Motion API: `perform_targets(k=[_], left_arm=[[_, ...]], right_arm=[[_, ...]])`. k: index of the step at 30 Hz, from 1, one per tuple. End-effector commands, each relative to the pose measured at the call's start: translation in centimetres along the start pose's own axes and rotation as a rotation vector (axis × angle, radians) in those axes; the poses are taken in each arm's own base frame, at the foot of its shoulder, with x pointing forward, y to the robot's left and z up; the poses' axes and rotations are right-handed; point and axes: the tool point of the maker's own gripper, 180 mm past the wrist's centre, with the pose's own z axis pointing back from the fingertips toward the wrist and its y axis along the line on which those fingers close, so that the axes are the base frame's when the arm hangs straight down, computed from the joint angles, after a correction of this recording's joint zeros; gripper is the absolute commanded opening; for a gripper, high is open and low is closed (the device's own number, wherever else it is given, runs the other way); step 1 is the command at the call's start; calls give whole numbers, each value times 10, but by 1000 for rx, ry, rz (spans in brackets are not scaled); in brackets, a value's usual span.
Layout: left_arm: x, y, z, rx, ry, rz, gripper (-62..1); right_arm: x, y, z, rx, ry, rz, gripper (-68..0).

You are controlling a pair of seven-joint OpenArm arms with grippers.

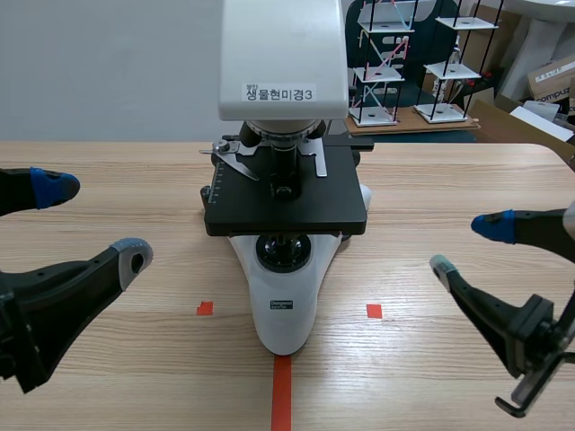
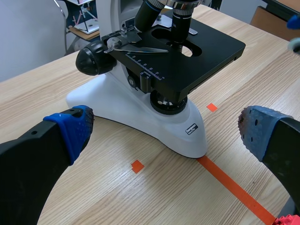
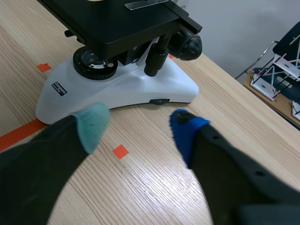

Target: Point at the stage knob

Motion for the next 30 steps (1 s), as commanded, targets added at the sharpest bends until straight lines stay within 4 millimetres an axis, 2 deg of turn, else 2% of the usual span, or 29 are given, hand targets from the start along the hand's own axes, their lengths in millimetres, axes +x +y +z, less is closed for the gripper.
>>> perform_targets(k=[1,2,8,14,17,20,27,30], left_arm=[[7,-3,0,-1,-28,7,14],[7,-3,0,-2,-27,3,14],[7,-3,0,-2,-25,1,14],[7,-3,0,-2,-25,1,14],[7,-3,0,-2,-25,1,14],[7,-3,0,-2,-25,1,14],[7,-3,0,-2,-25,1,14],[7,-3,0,-2,-25,1,14]], right_arm=[[9,-6,-1,-14,-32,9,-593],[9,-6,-1,-14,-32,8,-670],[4,-6,-4,-31,-28,-10,-676],[-27,-7,-19,-40,4,-64,-676],[-47,-8,-31,-39,15,-92,-676],[-58,-13,-44,-52,-36,-136,-676],[-72,-18,-88,-22,-110,-124,-676],[-65,-22,-104,-22,-166,-143,-676]])
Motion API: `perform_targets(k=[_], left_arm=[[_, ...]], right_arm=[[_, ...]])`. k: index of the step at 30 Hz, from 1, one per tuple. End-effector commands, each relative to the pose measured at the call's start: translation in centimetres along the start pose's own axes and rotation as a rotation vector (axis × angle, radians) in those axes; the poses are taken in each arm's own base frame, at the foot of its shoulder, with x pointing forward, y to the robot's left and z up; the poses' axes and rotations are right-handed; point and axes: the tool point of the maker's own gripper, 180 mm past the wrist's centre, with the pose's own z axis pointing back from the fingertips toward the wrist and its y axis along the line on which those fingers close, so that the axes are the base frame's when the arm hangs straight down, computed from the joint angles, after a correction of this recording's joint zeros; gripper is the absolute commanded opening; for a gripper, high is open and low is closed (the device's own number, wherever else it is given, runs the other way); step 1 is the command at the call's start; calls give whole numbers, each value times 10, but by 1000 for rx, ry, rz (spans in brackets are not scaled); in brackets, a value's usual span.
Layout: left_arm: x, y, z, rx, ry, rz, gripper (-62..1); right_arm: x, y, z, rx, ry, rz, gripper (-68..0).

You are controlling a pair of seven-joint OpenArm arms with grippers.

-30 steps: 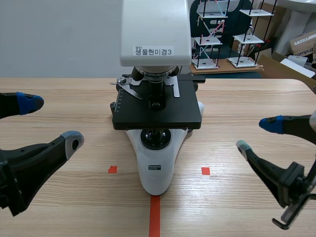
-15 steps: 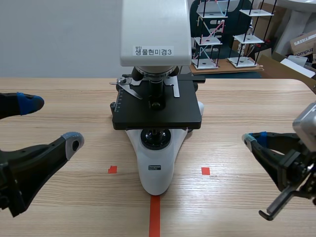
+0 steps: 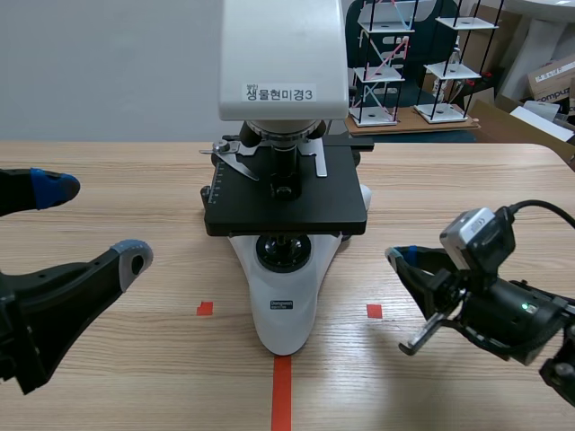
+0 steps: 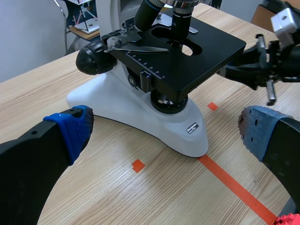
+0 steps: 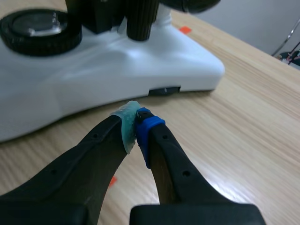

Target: Point at the stage knob

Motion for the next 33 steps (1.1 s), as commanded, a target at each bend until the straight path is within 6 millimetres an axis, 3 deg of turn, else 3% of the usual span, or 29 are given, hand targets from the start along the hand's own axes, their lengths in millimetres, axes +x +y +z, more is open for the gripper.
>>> perform_targets(k=[1,9,33], left_arm=[[7,-3,0,-1,-30,8,14],[7,-3,0,-1,-30,8,14],[7,-3,0,-1,-29,8,14]], right_arm=[[26,-7,-11,-5,-97,15,-676],[53,-3,-40,-2,-185,52,-676],[47,0,-39,0,-164,45,-676]])
